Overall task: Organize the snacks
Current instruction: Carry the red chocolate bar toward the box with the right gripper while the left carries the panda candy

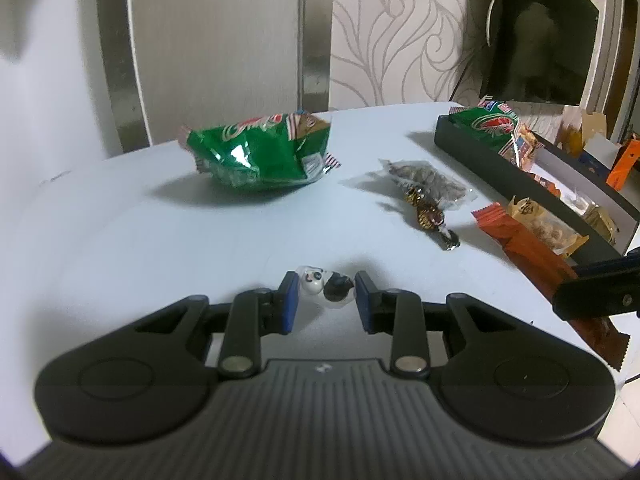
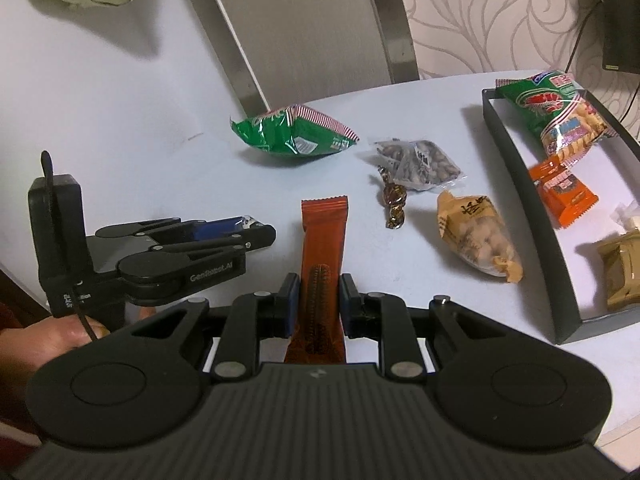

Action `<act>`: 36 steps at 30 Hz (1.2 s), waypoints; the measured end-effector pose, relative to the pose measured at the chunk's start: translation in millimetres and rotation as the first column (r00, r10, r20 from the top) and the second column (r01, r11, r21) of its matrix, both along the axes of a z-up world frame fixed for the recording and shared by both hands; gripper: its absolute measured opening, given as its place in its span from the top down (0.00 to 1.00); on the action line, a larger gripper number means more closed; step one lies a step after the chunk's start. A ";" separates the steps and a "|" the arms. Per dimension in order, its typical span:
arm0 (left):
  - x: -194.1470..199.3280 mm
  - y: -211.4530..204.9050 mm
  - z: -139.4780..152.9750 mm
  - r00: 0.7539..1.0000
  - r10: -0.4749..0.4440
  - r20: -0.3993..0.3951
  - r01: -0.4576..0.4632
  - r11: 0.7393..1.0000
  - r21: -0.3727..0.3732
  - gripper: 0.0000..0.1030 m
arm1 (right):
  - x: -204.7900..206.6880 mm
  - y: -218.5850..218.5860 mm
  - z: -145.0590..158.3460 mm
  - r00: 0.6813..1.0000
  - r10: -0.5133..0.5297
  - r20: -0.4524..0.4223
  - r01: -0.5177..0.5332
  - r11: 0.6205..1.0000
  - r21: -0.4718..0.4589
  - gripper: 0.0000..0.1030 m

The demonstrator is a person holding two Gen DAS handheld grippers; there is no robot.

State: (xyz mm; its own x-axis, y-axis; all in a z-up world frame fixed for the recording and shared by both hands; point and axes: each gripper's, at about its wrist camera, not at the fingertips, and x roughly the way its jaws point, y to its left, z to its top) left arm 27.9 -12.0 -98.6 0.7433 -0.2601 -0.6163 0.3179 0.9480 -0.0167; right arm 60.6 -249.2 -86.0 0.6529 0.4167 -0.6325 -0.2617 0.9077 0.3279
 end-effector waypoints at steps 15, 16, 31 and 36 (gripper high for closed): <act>4.2 -39.2 20.6 0.995 -0.084 0.046 0.084 0.996 0.003 0.67 | -19.5 -35.2 24.6 0.996 -0.076 0.051 0.073 0.996 0.057 0.76; 4.7 -42.6 22.2 0.995 -0.091 0.050 0.091 0.996 0.003 0.67 | -20.5 -37.7 25.9 0.995 -0.080 0.053 0.077 0.995 0.059 0.76; 10.3 -111.3 44.9 0.969 -0.228 0.094 0.229 0.973 -0.010 0.67 | -42.6 -85.6 45.2 0.976 -0.198 0.095 0.191 0.978 0.079 0.76; 9.1 -133.9 50.5 0.957 -0.273 0.101 0.276 0.961 -0.023 0.67 | -53.8 -102.0 49.4 0.964 -0.245 0.100 0.238 0.968 0.077 0.76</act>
